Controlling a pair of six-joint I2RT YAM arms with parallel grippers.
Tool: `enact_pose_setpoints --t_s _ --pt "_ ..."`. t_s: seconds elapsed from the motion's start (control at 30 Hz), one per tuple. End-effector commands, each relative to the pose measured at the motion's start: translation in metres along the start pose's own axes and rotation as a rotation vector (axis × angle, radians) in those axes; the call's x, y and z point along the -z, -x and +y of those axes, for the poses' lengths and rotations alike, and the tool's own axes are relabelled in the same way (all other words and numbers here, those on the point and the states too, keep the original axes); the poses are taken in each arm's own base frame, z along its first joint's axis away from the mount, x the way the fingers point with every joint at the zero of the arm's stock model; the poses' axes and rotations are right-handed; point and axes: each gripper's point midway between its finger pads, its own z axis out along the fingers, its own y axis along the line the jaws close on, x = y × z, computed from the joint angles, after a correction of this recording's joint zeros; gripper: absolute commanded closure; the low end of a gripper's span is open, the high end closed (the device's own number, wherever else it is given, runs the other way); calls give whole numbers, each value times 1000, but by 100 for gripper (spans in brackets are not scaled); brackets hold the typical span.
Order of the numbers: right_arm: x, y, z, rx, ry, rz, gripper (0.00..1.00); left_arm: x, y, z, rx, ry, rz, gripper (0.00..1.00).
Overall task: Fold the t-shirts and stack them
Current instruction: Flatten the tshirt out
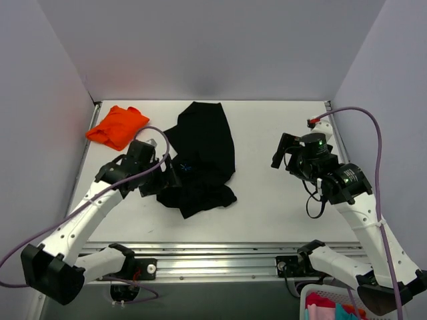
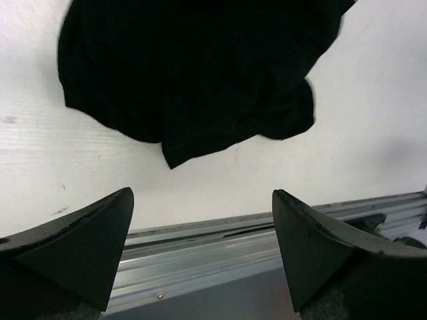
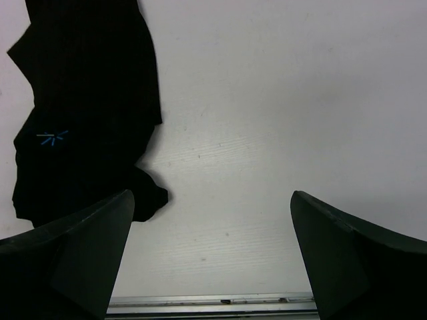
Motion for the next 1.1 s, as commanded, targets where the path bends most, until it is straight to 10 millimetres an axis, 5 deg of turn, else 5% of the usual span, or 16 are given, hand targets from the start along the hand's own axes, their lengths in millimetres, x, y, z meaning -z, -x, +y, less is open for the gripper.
enact_pose_setpoints --t_s 0.0,0.13,0.37,0.5,0.8,1.07 --pt "-8 -18 -7 17 -17 27 0 55 28 3 16 64 -172 6" --pt "-10 -39 12 54 98 117 0 45 -19 10 23 59 -32 6" --pt "-7 -38 19 43 153 88 0 28 -108 16 29 -1 128 4" --pt "-12 -40 22 65 151 109 0 6 -136 13 -14 -22 129 2" --pt "-17 -33 26 81 134 123 0 -67 -124 -17 -75 -87 -35 0" --pt "-3 -25 16 63 83 114 0 -95 -86 -32 -166 21 -156 0"
